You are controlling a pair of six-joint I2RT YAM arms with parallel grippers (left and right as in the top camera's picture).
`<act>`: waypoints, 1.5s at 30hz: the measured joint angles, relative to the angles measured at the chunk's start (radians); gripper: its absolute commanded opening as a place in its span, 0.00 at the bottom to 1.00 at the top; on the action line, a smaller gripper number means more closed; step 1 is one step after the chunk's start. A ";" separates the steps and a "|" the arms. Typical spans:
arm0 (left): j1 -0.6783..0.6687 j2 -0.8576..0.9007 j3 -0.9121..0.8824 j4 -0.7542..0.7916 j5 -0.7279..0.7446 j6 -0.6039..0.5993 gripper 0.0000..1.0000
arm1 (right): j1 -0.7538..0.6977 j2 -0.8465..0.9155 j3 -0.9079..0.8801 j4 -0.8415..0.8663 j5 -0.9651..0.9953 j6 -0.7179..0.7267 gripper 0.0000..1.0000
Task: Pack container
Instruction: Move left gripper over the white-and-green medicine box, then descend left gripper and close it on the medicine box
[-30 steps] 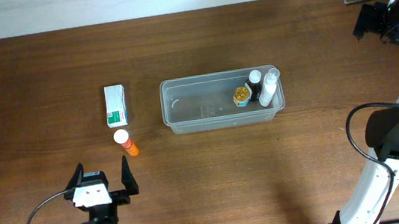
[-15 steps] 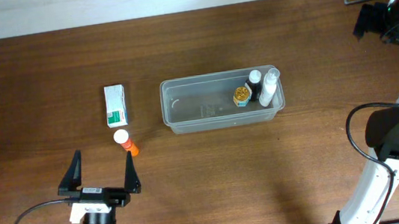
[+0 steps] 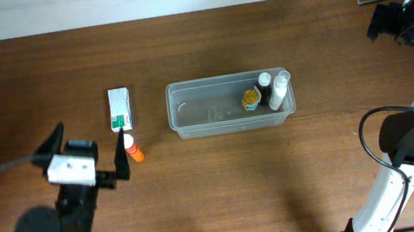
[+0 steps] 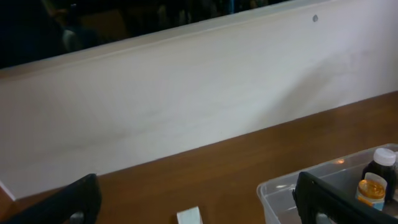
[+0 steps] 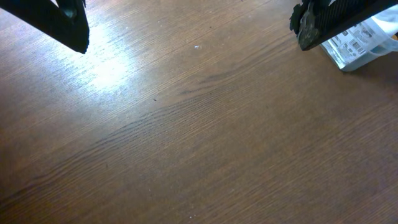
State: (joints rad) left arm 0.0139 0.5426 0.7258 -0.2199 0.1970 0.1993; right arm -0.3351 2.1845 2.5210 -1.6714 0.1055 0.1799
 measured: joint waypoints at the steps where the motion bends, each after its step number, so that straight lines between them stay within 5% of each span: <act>1: 0.000 0.026 0.011 0.008 0.009 0.003 0.99 | 0.000 0.000 0.000 0.000 0.000 0.000 0.98; 8: 0.000 0.127 0.055 -0.032 0.043 0.018 0.99 | 0.000 0.000 0.000 0.000 0.000 0.000 0.98; 16: 0.000 0.514 0.612 -0.600 -0.009 0.013 0.99 | 0.000 0.000 0.000 0.000 0.002 0.000 0.98; 22: 0.000 0.821 0.901 -0.800 -0.009 0.013 0.99 | 0.000 0.000 -0.001 0.000 0.003 0.001 0.98; 45: 0.012 1.415 0.926 -0.795 -0.173 -0.151 0.99 | 0.000 0.000 -0.001 0.000 0.003 0.001 0.98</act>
State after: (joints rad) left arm 0.0261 1.9575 1.6516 -1.0153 0.0242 0.0479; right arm -0.3351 2.1845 2.5202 -1.6711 0.1081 0.1806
